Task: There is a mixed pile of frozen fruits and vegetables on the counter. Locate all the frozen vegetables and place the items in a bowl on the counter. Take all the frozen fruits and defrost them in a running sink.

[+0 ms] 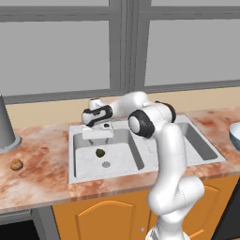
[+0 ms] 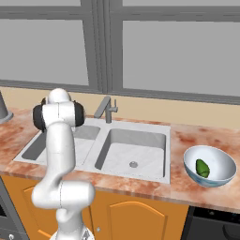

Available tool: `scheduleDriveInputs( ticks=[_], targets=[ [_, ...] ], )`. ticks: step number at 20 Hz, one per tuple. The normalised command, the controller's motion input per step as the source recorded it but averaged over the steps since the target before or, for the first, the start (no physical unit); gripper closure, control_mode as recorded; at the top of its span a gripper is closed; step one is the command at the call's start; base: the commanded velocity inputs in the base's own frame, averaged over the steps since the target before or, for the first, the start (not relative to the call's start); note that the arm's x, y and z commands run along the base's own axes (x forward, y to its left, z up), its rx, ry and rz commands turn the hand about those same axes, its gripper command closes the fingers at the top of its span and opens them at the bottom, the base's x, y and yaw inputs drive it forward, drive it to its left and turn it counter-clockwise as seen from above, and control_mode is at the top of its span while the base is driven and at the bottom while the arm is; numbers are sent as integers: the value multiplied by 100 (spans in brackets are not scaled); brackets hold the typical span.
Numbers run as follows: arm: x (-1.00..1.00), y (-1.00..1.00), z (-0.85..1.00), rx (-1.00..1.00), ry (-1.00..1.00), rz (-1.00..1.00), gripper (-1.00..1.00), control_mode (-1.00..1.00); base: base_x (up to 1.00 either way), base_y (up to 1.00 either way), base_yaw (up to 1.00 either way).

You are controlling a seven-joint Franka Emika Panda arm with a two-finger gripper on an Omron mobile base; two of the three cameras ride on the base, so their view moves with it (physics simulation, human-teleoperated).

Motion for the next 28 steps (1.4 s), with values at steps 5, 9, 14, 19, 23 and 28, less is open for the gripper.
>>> scheduleDriveInputs(
  ticks=[5, 9, 14, 19, 23, 28],
  targets=[
    [-50, 28, 82, 5, -10, -1, -100, -100, 0, 0, 0],
    [-67, 34, 64, 8, -8, 7, -100, -100, 0, 0, 0],
    [-43, 44, 80, 1, -4, 16, -100, -100, 0, 0, 0],
    [-23, 63, 58, 0, 0, 25, -100, -100, 0, 0, 0],
    [-12, 71, -30, 0, 0, 31, -100, -100, 0, 0, 0],
    [0, 68, -11, 0, 9, 33, -100, -100, 0, 0, 0]
  ],
)
